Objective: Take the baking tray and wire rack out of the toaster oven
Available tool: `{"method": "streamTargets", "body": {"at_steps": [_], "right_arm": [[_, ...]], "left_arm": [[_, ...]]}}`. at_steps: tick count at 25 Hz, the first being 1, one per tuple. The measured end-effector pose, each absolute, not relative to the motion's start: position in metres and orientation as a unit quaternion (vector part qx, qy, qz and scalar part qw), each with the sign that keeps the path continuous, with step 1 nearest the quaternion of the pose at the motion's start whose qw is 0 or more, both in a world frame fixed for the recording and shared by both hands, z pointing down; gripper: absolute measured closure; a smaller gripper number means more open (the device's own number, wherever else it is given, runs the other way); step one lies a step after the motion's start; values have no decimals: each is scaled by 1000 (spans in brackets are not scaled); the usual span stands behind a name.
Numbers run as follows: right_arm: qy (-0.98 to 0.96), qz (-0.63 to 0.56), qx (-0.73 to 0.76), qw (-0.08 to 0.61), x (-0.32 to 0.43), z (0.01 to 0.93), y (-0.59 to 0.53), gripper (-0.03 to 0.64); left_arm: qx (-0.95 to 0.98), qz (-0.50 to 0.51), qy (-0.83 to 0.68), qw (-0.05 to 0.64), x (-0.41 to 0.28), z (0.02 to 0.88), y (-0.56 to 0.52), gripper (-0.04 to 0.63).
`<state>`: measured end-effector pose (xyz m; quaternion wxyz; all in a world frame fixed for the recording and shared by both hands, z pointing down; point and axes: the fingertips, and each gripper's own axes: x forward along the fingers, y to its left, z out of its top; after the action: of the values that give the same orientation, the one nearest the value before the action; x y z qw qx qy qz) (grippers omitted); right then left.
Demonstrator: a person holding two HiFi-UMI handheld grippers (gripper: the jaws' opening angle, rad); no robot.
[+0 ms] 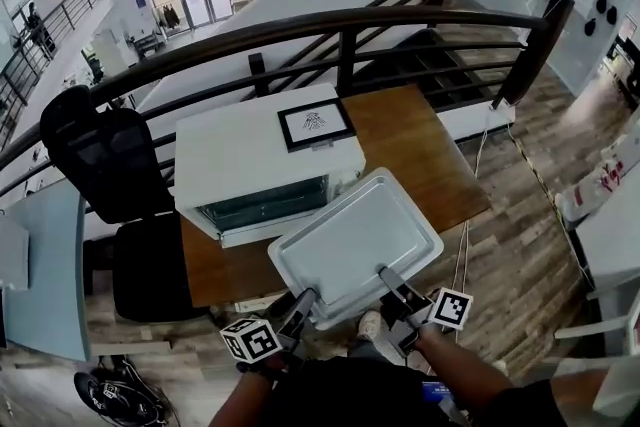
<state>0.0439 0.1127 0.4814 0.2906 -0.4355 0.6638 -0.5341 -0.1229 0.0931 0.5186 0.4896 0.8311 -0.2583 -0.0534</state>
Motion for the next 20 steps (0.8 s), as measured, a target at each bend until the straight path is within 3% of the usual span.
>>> {"method": "streamTargets", "body": {"at_steps": [5, 20], "right_arm": [[669, -517, -458, 273, 87, 469, 107, 552], [652, -458, -548, 255, 234, 454, 110, 555]], "left_arm": [[842, -13, -246, 481, -74, 527, 92, 479], [848, 45, -208, 486, 86, 543, 79, 471]]}}
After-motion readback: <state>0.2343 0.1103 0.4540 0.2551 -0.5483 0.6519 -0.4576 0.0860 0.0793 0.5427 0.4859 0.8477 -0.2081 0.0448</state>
